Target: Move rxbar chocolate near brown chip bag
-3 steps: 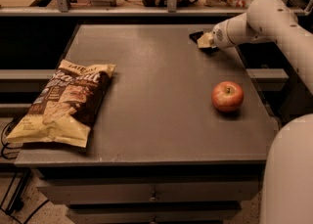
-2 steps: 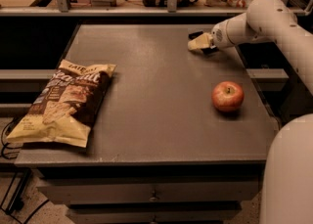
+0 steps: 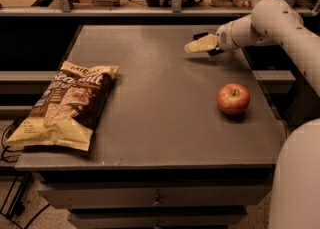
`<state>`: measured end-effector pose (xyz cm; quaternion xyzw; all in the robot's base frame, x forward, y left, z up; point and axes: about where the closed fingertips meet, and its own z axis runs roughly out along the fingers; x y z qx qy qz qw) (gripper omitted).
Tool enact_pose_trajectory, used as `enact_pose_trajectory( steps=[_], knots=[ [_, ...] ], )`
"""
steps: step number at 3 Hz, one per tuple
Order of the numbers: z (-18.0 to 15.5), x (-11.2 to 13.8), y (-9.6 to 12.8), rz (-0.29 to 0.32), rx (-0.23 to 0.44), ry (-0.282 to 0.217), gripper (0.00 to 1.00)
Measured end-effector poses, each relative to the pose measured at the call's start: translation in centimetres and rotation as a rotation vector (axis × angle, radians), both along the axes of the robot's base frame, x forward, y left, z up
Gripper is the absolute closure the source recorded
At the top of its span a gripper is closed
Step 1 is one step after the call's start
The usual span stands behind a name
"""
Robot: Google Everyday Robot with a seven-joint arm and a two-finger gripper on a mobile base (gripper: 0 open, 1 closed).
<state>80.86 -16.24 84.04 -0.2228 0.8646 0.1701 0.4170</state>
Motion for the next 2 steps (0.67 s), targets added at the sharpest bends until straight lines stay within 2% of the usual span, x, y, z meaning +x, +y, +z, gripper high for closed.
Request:
enact_pose_trajectory(
  steps=[2],
  knots=[
    [0.58,-0.35,-0.11,-0.016,0.006,-0.024,0.0]
  ],
)
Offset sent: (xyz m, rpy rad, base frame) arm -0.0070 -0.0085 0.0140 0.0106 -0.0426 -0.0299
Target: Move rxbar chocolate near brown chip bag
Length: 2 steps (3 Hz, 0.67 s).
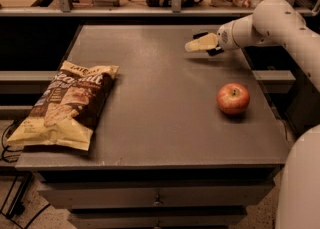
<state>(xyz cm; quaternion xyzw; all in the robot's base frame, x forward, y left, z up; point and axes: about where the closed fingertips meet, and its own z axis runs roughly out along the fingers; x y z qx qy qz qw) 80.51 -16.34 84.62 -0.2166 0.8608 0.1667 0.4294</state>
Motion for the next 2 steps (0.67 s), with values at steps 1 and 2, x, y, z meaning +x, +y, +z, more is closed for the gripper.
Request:
enact_pose_trajectory(
  steps=[1,2],
  knots=[
    [-0.18,-0.15,-0.15,-0.006,-0.001,-0.001,0.08],
    [-0.52,-0.22,-0.23,-0.011,-0.005,0.004,0.26]
  ],
)
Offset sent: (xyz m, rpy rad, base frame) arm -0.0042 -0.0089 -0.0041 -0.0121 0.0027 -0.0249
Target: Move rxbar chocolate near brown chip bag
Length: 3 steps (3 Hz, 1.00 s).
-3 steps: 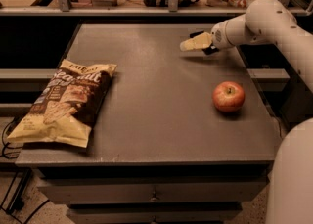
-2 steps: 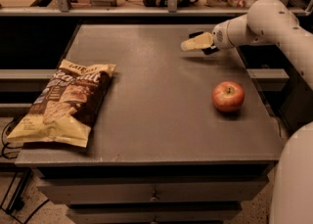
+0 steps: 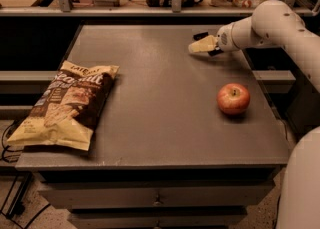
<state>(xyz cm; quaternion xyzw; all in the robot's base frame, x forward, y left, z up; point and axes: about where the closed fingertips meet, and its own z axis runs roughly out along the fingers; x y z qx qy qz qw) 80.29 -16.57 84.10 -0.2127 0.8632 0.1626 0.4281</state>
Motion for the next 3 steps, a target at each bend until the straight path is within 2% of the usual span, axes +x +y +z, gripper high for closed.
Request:
enact_pose_trajectory(
  steps=[3],
  knots=[
    [1.01,-0.55,0.62,-0.017,-0.024,-0.023,0.95]
  ],
)
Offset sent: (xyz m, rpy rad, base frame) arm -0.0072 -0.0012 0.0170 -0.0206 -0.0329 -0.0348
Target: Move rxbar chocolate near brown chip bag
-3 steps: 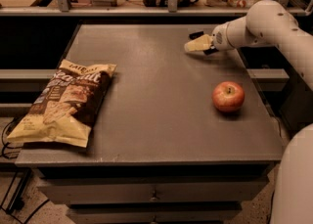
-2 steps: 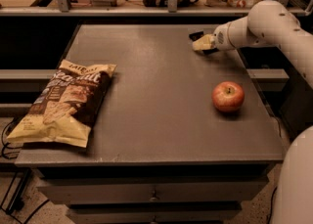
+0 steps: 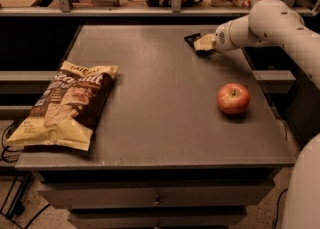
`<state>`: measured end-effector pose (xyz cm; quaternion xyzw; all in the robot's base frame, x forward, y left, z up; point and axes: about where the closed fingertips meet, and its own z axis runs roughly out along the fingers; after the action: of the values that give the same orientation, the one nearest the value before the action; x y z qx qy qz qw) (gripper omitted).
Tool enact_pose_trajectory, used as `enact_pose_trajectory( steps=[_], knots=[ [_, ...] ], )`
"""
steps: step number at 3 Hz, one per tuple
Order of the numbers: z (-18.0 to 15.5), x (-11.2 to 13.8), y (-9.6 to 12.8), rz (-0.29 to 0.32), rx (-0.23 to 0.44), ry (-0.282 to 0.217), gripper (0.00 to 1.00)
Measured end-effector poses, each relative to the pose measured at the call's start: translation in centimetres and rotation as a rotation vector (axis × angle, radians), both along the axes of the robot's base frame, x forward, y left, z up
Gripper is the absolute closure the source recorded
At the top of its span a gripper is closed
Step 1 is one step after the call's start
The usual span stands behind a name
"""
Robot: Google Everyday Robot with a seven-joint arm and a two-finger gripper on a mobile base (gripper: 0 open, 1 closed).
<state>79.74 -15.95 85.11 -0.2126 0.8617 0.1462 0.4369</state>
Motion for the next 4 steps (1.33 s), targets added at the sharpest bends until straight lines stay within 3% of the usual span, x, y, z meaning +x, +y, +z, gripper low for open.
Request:
enact_pose_trajectory(
  steps=[1,2,3,4],
  knots=[
    [1.0,-0.6,1.2,0.022,-0.011,-0.016,1.0],
    [2.5,-2.4,3.9,0.097,-0.024,-0.041,1.0],
    [1.9,-5.0,8.7,0.225,0.008,-0.01,1.0],
    [1.9,-5.0,8.7,0.225,0.008,-0.01,1.0]
  ],
)
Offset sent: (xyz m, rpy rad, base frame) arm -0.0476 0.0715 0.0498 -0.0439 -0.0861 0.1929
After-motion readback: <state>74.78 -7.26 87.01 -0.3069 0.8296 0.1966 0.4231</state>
